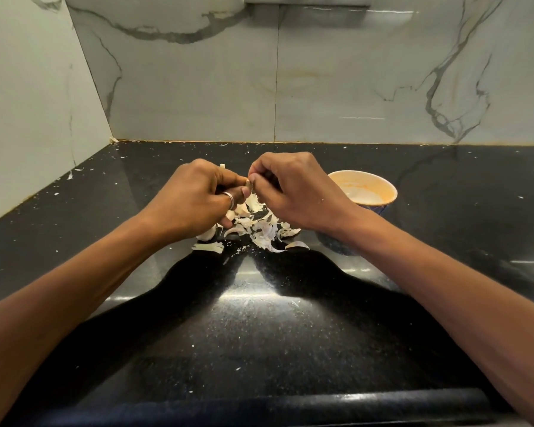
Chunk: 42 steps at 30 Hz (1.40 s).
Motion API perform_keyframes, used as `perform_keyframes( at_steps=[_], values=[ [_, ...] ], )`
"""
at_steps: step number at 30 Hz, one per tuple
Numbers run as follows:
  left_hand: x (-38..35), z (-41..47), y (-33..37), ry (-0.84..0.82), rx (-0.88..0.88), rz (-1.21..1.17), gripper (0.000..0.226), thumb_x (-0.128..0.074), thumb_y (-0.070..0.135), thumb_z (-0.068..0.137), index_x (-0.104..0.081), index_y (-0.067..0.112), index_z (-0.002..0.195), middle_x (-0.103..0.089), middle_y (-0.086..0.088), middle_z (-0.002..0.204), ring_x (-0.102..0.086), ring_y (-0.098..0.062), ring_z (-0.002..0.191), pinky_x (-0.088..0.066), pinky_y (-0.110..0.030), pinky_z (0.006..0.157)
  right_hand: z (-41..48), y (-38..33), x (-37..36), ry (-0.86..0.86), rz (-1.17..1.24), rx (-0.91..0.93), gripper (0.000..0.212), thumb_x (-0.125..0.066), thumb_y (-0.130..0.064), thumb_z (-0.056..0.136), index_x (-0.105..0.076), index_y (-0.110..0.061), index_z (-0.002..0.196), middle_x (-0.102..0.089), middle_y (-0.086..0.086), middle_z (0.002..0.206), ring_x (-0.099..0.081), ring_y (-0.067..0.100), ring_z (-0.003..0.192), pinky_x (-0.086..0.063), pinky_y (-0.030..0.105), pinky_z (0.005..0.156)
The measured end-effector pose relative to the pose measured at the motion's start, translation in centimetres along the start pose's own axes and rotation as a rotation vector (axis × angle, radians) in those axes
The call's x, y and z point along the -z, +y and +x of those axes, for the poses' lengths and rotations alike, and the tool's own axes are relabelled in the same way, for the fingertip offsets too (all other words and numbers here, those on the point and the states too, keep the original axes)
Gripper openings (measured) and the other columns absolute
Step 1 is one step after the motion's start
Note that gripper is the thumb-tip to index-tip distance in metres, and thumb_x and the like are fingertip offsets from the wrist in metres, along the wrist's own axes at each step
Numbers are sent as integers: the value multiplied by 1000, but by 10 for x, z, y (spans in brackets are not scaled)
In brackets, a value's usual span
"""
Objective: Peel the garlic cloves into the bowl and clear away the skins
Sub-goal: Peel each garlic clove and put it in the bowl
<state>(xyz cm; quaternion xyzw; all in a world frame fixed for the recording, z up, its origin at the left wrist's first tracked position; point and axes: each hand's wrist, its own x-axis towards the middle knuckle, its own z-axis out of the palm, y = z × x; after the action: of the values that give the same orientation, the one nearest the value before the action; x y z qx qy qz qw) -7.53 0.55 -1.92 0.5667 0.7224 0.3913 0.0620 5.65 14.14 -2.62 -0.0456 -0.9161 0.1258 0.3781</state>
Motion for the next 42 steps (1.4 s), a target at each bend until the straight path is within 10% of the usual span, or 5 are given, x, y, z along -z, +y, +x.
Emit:
perform_keyframes(
  at_steps=[6,14,23,42],
  values=[
    [-3,1,-1,0,-24,-2,18,-65,14,97,-76,19,111,-66,10,71,-68,-12,54,-53,-19,53,1,0,0,8,46,-113,16,-61,-19,95,-70,-11,86,-70,-1,71,-65,16,64,-53,41,64],
    [3,6,-3,84,1,-158,22,-71,25,92,-76,18,112,-74,-5,86,-71,-29,68,-63,-41,64,0,-1,1,48,-60,-173,18,-61,-22,90,-69,-9,80,-68,2,69,-63,20,64,-53,41,64],
    [-2,4,1,83,49,-234,9,-74,16,91,-77,15,99,-74,-5,78,-68,-16,67,-55,-21,53,2,0,1,52,-50,-140,6,-70,-18,88,-73,-13,90,-72,-1,75,-67,17,70,-57,42,68],
    [-2,1,4,95,188,-339,20,-76,20,88,-73,9,105,-76,-10,88,-75,-16,75,-57,-24,60,5,-11,8,62,132,-242,9,-75,-21,89,-81,-15,84,-74,-7,68,-72,7,65,-60,33,68]
  ],
)
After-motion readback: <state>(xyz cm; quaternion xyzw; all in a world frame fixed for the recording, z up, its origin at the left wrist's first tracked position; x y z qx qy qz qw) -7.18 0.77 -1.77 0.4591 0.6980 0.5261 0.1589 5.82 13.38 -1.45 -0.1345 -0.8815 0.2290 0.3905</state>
